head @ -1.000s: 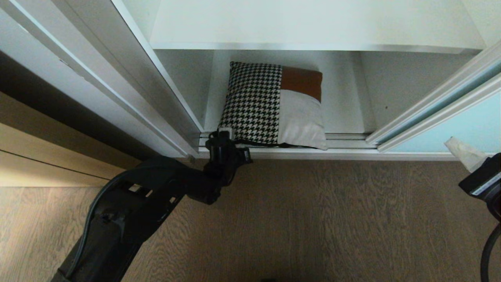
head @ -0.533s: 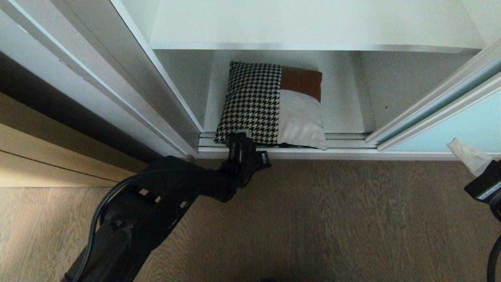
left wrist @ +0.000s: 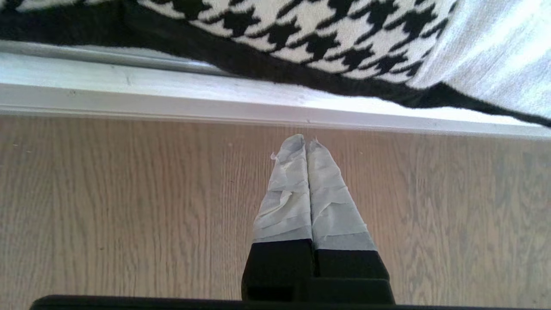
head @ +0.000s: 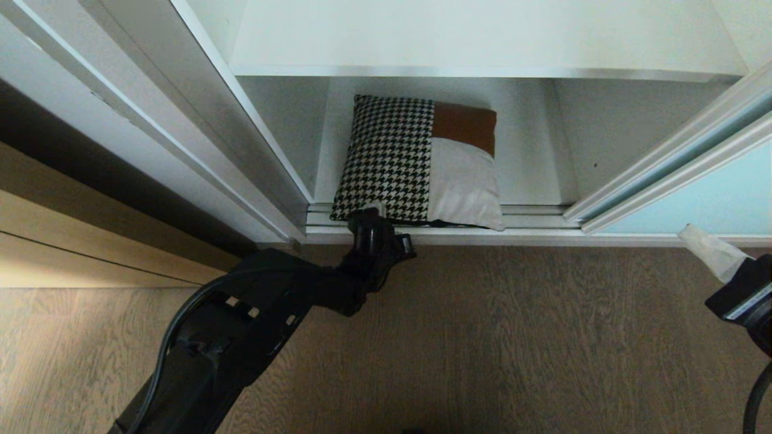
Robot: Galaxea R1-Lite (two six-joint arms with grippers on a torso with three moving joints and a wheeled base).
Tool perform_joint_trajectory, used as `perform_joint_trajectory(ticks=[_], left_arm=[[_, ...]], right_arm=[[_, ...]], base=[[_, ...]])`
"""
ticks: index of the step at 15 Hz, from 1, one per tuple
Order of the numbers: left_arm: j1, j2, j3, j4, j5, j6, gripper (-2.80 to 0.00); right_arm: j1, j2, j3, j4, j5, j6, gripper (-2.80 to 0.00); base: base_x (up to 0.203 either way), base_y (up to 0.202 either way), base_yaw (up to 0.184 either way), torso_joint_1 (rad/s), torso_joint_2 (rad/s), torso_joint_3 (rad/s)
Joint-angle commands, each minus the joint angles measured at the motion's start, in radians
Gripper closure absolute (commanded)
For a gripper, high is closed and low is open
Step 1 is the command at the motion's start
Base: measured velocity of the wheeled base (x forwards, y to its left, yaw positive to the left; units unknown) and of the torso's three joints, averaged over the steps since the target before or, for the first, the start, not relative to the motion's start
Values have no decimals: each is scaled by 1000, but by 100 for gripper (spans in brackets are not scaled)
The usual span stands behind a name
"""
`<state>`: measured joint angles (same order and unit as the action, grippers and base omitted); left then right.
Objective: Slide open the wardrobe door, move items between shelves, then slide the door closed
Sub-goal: Place the pillow on the lower shelf
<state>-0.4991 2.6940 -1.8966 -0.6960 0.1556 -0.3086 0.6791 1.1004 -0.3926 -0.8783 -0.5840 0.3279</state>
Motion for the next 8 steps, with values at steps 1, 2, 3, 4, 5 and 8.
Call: perform_joint_trajectory(ticks=[1,2,3,4,5,8], left_arm=[[1,9,5,-5,1,2,0],[1,9,5,-5,1,0,0],[1,9,7,-5,1,0,0],[1,9,14,-7,0,0,0],[1,10,16,-7,1,3,0],[1,13,19,-5,-1,2,0]], right_arm=[[0,11,-3,-5,-3,2,0],[0,12,-2,-5,-3,3,0],[0,12,-3,-5,-3,3,0],[0,13,-5,-5,-3,3,0],[0,12,-3,-5,-3,3,0],[0,12,-2,-5,-3,6,0]], base=[[0,0,0,0,0,0],[0,0,0,0,0,0],[0,0,0,0,0,0],[0,0,0,0,0,0],[0,0,0,0,0,0],[73,0,-2,-3,3,2]])
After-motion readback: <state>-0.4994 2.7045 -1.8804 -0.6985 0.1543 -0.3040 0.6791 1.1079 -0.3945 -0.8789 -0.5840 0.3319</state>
